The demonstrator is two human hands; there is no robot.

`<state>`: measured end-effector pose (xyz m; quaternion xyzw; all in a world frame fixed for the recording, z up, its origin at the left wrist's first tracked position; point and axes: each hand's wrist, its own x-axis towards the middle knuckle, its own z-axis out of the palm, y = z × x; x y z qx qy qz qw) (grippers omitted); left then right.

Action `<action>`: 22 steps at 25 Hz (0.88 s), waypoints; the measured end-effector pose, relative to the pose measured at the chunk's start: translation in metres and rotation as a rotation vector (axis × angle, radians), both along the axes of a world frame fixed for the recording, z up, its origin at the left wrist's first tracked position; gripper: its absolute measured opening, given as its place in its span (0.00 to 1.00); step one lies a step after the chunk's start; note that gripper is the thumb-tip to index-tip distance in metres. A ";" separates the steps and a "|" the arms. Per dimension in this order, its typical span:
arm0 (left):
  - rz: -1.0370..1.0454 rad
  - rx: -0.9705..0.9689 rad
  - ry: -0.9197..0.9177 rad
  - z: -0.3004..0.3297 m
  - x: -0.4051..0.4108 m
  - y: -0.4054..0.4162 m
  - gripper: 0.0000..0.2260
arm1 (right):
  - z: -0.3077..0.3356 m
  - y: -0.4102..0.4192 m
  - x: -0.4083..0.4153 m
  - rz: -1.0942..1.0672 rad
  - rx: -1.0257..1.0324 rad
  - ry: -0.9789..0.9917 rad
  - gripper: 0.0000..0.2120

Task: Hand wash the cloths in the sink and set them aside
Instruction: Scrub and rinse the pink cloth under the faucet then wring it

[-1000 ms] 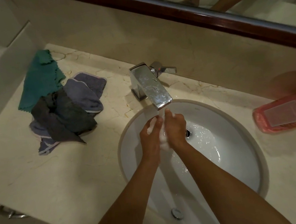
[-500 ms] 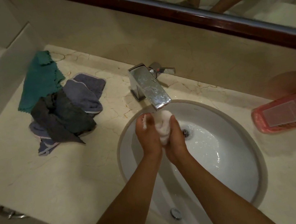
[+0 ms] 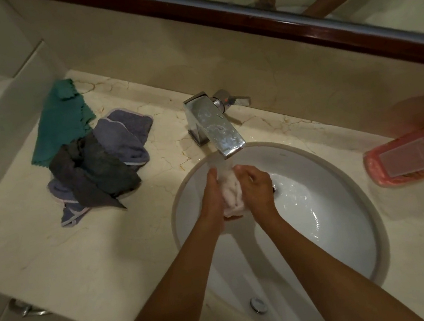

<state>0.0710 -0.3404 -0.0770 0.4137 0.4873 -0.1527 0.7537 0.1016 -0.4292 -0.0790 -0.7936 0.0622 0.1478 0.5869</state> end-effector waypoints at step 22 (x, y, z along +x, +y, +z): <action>0.213 0.164 -0.181 0.011 0.016 -0.003 0.17 | 0.008 0.019 0.009 -0.248 0.546 0.478 0.16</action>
